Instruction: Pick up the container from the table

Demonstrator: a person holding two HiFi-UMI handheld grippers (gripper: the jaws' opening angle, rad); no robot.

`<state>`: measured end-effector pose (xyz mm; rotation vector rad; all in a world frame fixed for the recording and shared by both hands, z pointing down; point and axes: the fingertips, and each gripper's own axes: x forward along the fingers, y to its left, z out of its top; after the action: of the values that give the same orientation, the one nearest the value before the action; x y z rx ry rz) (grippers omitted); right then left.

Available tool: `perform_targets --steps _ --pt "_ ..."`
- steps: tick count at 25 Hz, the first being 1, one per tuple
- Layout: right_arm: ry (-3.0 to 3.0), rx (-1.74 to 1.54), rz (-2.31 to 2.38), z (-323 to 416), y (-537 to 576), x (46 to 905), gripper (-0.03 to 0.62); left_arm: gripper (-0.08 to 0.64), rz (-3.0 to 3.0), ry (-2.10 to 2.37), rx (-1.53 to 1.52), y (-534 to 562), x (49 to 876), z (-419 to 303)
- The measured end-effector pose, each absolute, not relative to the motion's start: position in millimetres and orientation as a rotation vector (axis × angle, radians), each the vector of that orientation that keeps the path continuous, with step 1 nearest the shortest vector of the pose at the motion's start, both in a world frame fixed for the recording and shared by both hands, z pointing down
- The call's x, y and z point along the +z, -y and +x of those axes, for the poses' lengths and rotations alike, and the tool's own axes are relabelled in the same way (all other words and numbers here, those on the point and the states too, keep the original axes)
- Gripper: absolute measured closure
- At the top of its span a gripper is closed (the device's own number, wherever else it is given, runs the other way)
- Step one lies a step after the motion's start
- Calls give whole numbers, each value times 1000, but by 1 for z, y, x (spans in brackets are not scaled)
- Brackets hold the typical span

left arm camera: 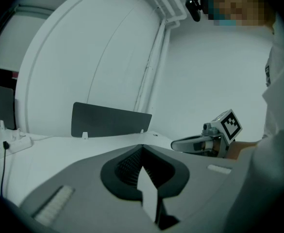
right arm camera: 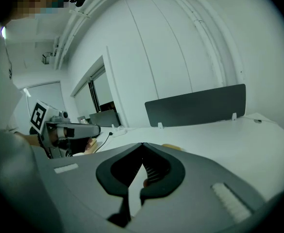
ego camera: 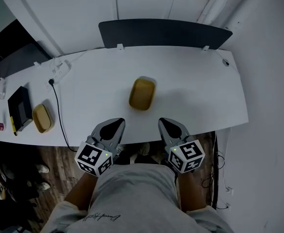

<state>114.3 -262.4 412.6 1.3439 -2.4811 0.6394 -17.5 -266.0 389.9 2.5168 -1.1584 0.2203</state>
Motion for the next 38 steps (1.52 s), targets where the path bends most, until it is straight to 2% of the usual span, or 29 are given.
perform_targets --steps 38 --pt "2214 775 1434 136 337 513 577 558 2459 1113 303 340 465 -37"
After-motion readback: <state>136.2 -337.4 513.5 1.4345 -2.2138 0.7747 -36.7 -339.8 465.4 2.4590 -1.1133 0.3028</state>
